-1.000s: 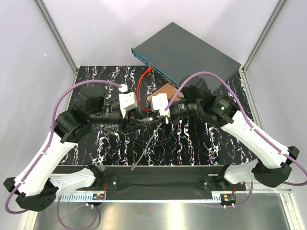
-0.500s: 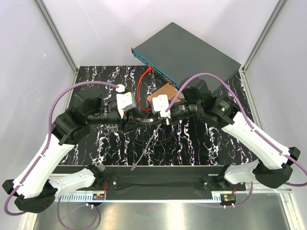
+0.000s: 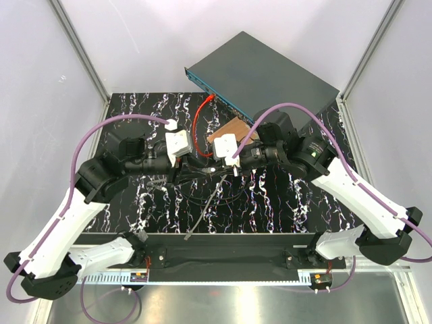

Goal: Insert the plug into the switch port

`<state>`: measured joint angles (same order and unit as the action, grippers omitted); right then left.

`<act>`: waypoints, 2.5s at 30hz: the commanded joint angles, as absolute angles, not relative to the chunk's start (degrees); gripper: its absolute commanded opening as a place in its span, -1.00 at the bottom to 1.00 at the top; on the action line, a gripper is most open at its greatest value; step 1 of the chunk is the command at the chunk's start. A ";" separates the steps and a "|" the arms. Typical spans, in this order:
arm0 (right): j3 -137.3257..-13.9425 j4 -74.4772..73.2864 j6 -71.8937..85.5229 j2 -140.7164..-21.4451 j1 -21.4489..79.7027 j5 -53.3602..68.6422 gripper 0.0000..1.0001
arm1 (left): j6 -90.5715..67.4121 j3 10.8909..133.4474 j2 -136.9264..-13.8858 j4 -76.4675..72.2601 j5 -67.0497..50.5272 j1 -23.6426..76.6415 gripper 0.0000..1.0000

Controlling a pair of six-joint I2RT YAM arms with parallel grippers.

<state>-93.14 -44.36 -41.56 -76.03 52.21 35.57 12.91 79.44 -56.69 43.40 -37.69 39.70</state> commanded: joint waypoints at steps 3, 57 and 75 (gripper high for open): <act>-92.99 -41.31 -41.75 -74.44 52.91 35.95 -1.00 | 13.62 79.54 -56.60 41.92 -37.44 39.55 -0.38; -65.68 -19.93 40.31 -62.23 -17.75 56.06 1.00 | -0.97 83.49 -77.78 16.26 11.78 57.83 -1.00; -56.16 6.94 51.24 -69.87 -17.58 57.40 0.99 | -0.35 78.66 -78.13 10.37 11.25 57.22 -1.00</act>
<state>-56.29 0.47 49.39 -70.35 -17.89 56.42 -1.06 78.65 -78.08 15.77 9.93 57.52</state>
